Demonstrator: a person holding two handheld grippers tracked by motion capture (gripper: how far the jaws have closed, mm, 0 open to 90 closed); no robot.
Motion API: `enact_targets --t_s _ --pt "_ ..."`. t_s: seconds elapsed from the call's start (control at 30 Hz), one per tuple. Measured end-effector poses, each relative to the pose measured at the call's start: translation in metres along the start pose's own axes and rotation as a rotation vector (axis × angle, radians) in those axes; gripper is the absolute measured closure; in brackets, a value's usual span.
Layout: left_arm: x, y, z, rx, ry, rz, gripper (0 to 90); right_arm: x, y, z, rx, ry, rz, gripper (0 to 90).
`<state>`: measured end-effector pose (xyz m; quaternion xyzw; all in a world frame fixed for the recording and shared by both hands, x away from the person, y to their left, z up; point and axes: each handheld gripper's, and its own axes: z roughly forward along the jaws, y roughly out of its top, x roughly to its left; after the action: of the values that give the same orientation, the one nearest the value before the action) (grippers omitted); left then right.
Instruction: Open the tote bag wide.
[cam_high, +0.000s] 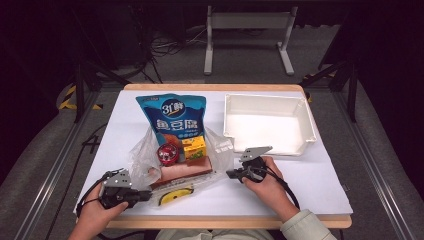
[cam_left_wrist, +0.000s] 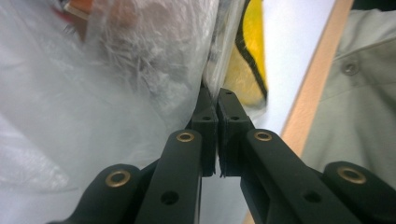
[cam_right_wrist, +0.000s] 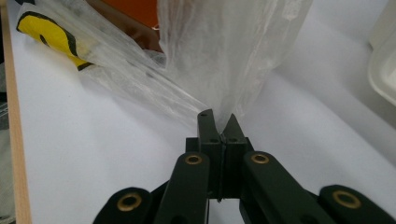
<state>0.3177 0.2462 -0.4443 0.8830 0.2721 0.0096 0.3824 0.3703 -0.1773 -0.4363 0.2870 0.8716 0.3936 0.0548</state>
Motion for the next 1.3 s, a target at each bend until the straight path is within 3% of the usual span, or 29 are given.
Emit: enact_targets --t_s 0.2,0.47,0.53,0.67,0.9,1.0,1.13,1.23,1.3 --pt "0.008 -0.002 0.002 0.002 0.038 -0.023 86.1 -0.003 -0.002 0.004 0.007 -0.03 -0.007 90.0" --pt "0.014 -0.007 -0.001 -0.019 0.043 -0.075 82.3 -0.006 -0.004 0.007 0.01 -0.037 0.006 90.0" --pt "0.014 -0.008 -0.002 -0.027 0.043 -0.081 79.3 -0.006 -0.004 0.007 0.01 -0.039 0.009 90.0" --pt "0.011 -0.008 -0.012 -0.079 0.05 -0.093 64.3 -0.003 -0.004 0.005 0.019 -0.049 -0.001 90.0" --pt "-0.006 0.0 -0.039 -0.173 0.097 -0.039 57.8 -0.004 -0.005 0.005 0.021 -0.047 0.006 90.0" --pt "-0.016 0.006 -0.048 -0.192 0.13 0.008 55.9 -0.004 -0.005 0.005 0.021 -0.05 0.003 90.0" --pt "-0.028 0.015 -0.059 -0.258 0.148 0.053 53.5 -0.004 -0.005 0.005 0.021 -0.051 0.003 90.0" --pt "-0.033 0.023 -0.068 -0.313 0.181 0.06 50.7 -0.004 -0.005 0.005 0.021 -0.051 0.003 90.0" --pt "-0.032 0.026 -0.07 -0.345 0.217 0.049 44.2 -0.003 -0.005 0.005 0.021 -0.053 0.001 90.0"
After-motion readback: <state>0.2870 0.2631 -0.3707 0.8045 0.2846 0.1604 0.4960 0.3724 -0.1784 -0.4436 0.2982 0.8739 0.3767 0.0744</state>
